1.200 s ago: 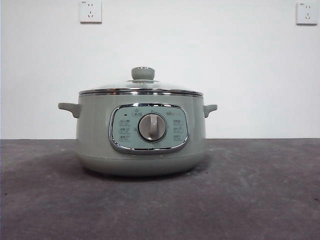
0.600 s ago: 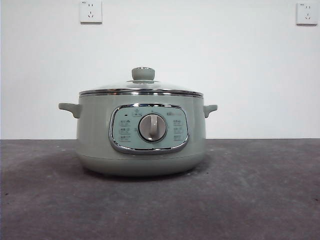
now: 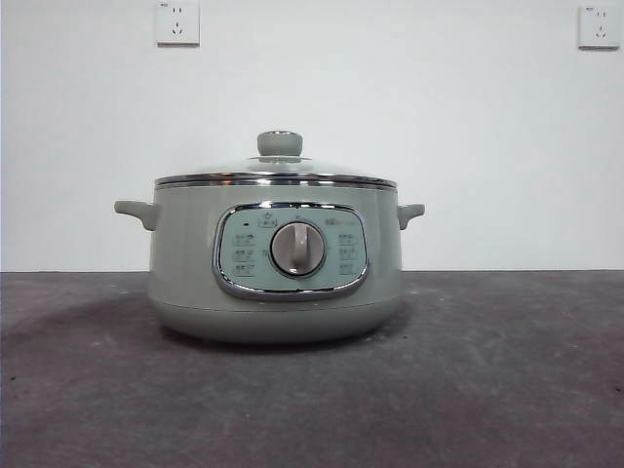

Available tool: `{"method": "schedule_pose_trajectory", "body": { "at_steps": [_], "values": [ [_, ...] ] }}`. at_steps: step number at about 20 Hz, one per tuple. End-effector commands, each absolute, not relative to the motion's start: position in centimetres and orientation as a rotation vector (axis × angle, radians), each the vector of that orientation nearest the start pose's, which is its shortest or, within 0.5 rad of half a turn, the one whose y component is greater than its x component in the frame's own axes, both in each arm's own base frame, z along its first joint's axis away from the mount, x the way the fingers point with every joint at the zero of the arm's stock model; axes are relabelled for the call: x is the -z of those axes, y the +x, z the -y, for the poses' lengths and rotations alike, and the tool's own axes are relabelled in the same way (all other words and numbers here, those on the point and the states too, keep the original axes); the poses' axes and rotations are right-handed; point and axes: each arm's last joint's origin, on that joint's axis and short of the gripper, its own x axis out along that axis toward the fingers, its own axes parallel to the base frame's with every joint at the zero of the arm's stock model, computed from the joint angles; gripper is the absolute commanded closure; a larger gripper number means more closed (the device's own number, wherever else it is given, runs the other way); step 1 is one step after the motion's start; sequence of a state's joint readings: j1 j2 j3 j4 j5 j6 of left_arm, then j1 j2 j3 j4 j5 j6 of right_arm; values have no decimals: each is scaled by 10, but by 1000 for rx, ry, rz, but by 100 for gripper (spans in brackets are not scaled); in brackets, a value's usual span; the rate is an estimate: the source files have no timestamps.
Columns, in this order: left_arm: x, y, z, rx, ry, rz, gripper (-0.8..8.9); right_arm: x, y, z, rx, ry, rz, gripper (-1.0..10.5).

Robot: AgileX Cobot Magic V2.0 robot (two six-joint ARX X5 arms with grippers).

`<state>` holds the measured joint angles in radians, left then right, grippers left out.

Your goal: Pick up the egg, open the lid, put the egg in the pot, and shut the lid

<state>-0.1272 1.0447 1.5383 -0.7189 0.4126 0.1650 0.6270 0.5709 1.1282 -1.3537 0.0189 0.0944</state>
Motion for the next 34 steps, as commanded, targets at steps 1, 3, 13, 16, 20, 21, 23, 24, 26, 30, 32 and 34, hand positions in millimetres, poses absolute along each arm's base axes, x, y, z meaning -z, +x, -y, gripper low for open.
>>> {"method": "schedule_pose_trajectory", "body": {
  "at_steps": [1,3,13,16,20,21,23,24,26,30,32,34],
  "values": [
    [-443,140,20,494,144,-162,817,-355,35,-25,-530,-167,-813,945],
    [-403,124,11,405,162,-133,817,-355,35,-24,-522,-170,-811,945],
    [-205,98,-1,149,16,-158,817,-355,36,-24,-492,-182,-804,945],
    [-168,98,-4,58,-23,-199,817,-355,36,-24,-492,-182,-803,945],
    [-149,96,-6,-10,-60,-206,817,-355,36,-24,-492,-182,-804,945],
    [-150,96,-6,-13,-59,-191,817,-355,36,-24,-492,-182,-803,945],
    [-151,95,-6,-15,-60,-179,817,-355,36,-24,-492,-182,-803,945],
    [-151,95,-6,-13,-66,-177,817,-355,36,-24,-492,-182,-804,945],
    [-151,95,-6,-6,-67,-177,817,-355,36,-24,-492,-182,-804,945],
    [-149,96,-6,-9,-69,-198,817,-355,36,-24,-492,-182,-804,945],
    [-149,96,-6,-9,-70,-208,817,-355,36,-24,-492,-182,-804,945],
    [-148,97,-6,-9,-71,-218,817,-355,36,-24,-492,-182,-804,945]
  ]
}}
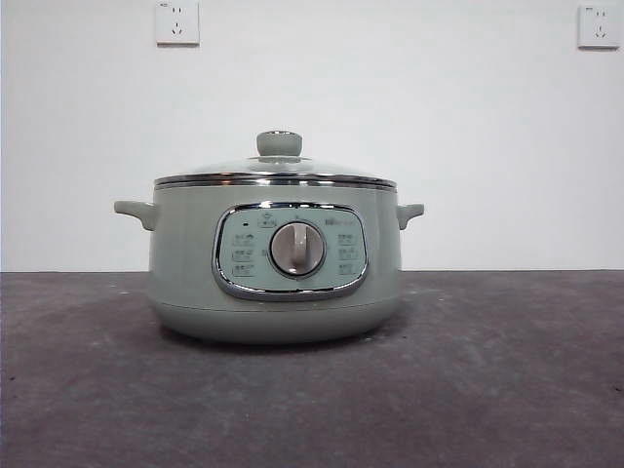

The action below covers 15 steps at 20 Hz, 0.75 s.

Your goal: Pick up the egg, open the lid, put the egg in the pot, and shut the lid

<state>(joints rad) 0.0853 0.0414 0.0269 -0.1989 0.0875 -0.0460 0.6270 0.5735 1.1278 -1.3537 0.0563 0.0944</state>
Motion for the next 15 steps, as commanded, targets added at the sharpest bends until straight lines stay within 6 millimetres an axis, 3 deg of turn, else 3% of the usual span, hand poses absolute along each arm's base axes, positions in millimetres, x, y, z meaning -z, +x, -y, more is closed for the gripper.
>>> {"method": "schedule_pose_trajectory", "body": {
  "at_steps": [1,6,9,13,15],
  "values": [
    [-147,97,-6,-9,-71,-224,817,-355,36,-24,-492,-182,-804,945],
    [-146,98,-6,-10,-73,-241,817,-356,37,-24,-472,-201,-779,946],
    [-146,98,-6,-10,-72,-241,817,-360,40,-20,-341,-264,-690,946],
    [-146,98,-6,-10,-73,-243,817,-373,47,-16,-252,-63,-342,946],
    [-146,98,-6,-9,-73,-243,817,-365,53,-13,-193,-17,-181,946]
  ]
}}
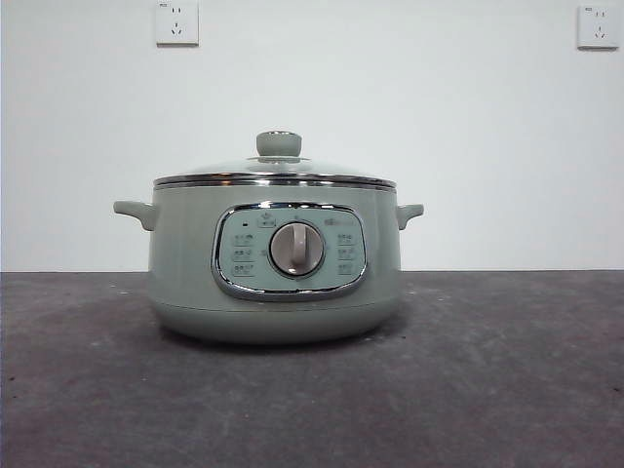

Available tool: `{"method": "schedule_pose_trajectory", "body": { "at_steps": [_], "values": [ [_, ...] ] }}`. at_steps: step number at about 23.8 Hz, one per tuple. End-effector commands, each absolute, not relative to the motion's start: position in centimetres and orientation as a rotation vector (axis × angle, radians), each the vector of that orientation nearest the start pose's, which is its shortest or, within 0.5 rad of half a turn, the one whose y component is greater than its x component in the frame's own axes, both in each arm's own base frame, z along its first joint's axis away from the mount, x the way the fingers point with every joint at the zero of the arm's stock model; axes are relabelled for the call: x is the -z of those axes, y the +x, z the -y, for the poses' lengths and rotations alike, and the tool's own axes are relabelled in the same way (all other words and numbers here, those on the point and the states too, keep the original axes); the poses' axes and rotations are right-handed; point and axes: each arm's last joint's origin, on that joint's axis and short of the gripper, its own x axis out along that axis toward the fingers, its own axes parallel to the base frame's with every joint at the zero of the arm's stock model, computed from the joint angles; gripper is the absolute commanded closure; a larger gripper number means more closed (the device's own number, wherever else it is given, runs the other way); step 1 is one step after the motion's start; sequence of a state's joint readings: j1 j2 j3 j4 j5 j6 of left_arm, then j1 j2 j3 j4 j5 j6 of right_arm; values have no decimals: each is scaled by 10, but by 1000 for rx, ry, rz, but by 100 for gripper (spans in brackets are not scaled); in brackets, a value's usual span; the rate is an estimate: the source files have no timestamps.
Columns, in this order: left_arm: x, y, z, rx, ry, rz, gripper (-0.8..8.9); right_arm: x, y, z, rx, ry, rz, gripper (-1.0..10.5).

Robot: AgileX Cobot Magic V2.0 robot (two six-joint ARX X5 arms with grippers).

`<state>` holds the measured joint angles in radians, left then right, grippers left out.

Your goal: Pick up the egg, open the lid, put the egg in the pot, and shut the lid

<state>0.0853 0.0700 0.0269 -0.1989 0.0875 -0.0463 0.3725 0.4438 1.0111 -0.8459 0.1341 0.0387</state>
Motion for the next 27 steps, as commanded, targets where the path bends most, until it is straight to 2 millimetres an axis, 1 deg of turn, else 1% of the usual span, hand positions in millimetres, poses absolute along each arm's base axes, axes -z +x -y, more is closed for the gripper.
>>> {"method": "schedule_pose_trajectory", "body": {
  "at_steps": [1,2,4,5,6,11,14,17,20,25,27],
  "values": [
    [-146,98,-6,-10,-73,-243,817,-356,57,-12,-165,-7,-123,946],
    [-146,98,-6,-10,-73,-243,817,-346,61,-11,-148,-5,-82,946],
    [-146,98,-6,-10,-73,-243,817,-316,71,-8,-109,-8,-22,946],
    [-146,98,-6,-10,-73,-243,817,-297,77,-6,-73,-6,-3,946],
    [-146,98,-6,-10,-73,-243,817,-286,80,-5,-58,-5,2,946],
    [-146,98,-6,-9,-73,-243,817,-224,90,-3,-18,-5,-25,946],
    [-146,98,-6,-10,-73,-243,817,-195,92,-3,-18,-6,-65,946],
    [-146,98,-6,-10,-73,-243,817,-175,93,-3,-18,-6,-89,946],
    [-146,98,-6,-10,-73,-243,817,-162,95,-3,-18,-6,-122,946],
    [-146,98,-6,-10,-73,-245,817,-150,95,-3,-18,-9,-190,946],
    [-146,98,-6,-9,-73,-245,817,-151,95,-3,-17,-6,-187,945]
  ]
}}
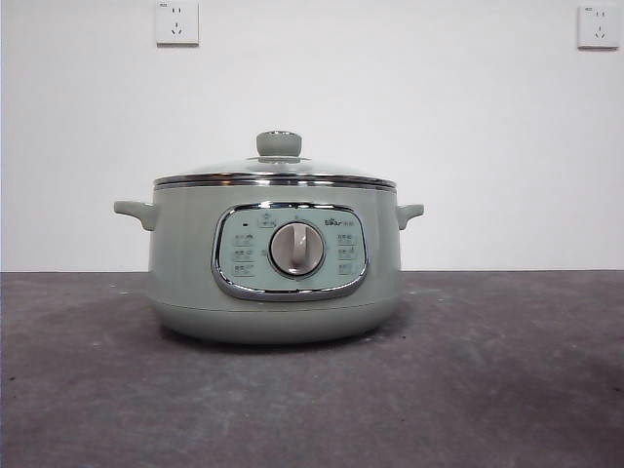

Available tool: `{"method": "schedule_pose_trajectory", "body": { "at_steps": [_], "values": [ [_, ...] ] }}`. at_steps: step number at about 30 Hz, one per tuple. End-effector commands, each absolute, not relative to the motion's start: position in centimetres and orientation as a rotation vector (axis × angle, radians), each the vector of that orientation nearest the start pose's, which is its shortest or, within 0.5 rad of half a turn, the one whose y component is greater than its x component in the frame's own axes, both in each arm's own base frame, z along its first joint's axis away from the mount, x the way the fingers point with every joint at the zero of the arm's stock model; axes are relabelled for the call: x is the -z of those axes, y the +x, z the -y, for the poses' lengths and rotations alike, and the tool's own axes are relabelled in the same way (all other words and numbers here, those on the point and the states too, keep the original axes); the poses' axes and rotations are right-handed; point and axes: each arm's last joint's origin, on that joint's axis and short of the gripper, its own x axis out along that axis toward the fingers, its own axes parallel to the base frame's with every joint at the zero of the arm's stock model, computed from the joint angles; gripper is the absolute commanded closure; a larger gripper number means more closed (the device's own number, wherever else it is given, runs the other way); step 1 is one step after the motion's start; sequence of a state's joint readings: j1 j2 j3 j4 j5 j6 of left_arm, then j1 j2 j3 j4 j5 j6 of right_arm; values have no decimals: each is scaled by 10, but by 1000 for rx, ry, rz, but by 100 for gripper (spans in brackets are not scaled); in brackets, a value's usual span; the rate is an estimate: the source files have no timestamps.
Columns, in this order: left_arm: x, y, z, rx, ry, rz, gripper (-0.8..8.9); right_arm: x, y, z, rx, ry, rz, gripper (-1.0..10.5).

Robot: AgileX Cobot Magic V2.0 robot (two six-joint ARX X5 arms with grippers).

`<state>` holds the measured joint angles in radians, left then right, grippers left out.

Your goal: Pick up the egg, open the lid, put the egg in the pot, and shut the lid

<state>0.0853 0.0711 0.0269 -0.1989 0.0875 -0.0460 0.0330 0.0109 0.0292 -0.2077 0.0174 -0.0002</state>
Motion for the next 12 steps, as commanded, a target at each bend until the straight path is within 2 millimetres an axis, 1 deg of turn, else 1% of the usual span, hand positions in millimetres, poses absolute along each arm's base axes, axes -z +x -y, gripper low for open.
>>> {"method": "schedule_pose_trajectory", "body": {
  "at_steps": [1,4,12],
  "values": [
    [-146,98,-6,-10,-73,-245,817,-151,95,-3,-16,-2,-186,946],
    [-146,98,-6,-10,-73,-245,817,-151,95,-3,-17,48,-186,946],
    [-146,98,-6,-10,-73,-245,817,-151,95,-3,-10,46,-186,946]
  ]
}}
